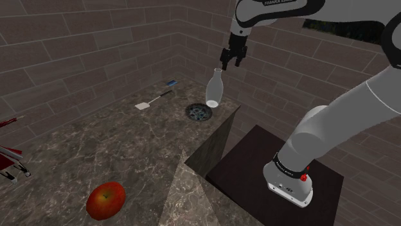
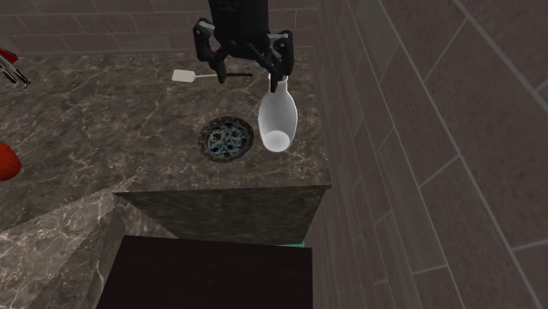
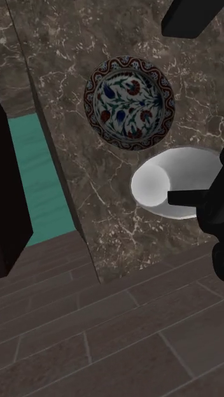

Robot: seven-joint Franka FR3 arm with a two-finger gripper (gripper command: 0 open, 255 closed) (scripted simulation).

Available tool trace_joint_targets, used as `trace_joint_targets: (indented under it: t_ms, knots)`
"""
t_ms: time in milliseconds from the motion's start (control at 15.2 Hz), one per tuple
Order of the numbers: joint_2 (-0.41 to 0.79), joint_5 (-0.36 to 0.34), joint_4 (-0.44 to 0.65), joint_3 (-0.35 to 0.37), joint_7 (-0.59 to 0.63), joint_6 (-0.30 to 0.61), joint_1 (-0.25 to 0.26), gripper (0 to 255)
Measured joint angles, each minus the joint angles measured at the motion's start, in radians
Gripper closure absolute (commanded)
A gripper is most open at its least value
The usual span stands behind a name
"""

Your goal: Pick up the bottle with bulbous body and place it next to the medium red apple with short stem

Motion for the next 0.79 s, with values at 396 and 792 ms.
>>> trace_joint_targets:
  t_ms: [396, 792]
  knots:
    - [0.205, 0.021, 0.098, -0.037, -0.064, 0.120, -0.004, 0]
    - [0.341, 0.047, 0.171, -0.054, -0.106, 0.191, -0.011, 0]
